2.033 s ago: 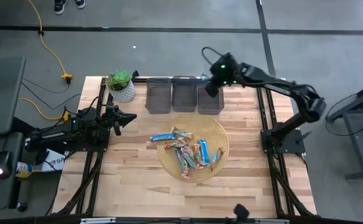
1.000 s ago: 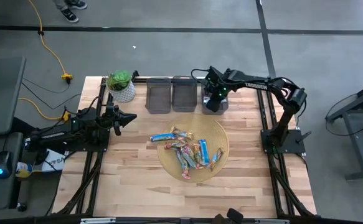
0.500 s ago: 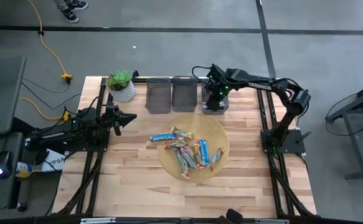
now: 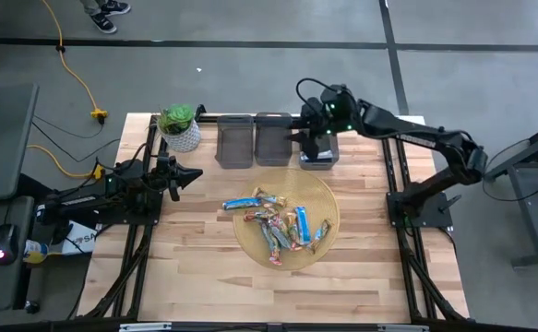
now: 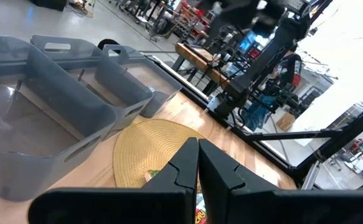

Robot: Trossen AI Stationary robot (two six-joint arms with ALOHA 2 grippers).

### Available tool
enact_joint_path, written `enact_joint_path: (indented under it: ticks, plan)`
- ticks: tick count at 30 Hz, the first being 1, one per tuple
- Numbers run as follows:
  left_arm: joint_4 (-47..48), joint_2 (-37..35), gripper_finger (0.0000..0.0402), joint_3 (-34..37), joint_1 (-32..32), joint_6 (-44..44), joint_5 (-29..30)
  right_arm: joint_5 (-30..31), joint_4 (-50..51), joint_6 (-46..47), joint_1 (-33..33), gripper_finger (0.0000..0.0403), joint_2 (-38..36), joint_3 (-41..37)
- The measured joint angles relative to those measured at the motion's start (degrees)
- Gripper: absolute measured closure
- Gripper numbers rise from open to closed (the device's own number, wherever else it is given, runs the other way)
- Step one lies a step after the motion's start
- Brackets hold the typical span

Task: Pick and place Granola Bars by type
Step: Put the blue granola bar into the right black bin

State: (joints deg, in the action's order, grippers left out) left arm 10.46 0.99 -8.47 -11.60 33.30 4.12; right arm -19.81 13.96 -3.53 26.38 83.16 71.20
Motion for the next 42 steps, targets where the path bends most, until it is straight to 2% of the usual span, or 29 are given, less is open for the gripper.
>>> enact_joint_path:
  ticks: [5, 9, 14, 18, 25, 33, 37, 42]
  plan:
    - [0.0, 0.0, 0.0392, 0.0, 0.0, 0.0, 0.0, 0.8, -6.7, 3.2, -5.9, 0.0245, 0.1, 0.0]
    - [0.0, 0.0, 0.0392, 0.0, 0.0, 0.0, 0.0, 5.0, -9.1, 2.0, -11.1, 0.0246, 0.4, 0.0]
    - [0.0, 0.0, 0.0392, 0.0, 0.0, 0.0, -0.2, 11.4, -8.5, -0.4, -15.8, 0.0242, 0.4, 3.1]
    - [0.0, 0.0, 0.0392, 0.0, 0.0, 0.0, -0.2, 14.0, -4.5, -1.7, -17.5, 0.0245, 2.1, 9.4]
    - [-0.1, 0.0, 0.0392, 0.0, 0.0, 0.0, -1.0, 13.9, 14.5, -4.8, -19.5, 0.0245, 14.6, 29.4]
    - [0.0, 0.0, 0.0392, 0.0, 0.0, 0.0, -1.6, 9.8, 35.0, -6.1, -19.8, 0.0248, 31.5, 50.7]
    - [0.0, 0.0, 0.0392, 0.0, 0.0, 0.0, -1.9, 9.3, 38.3, -10.1, -20.6, 0.0242, 37.9, 56.1]
    - [0.0, 0.0, 0.0392, 0.0, 0.0, 0.0, -1.8, 9.9, 38.2, -12.1, -21.0, 0.0232, 43.4, 56.6]
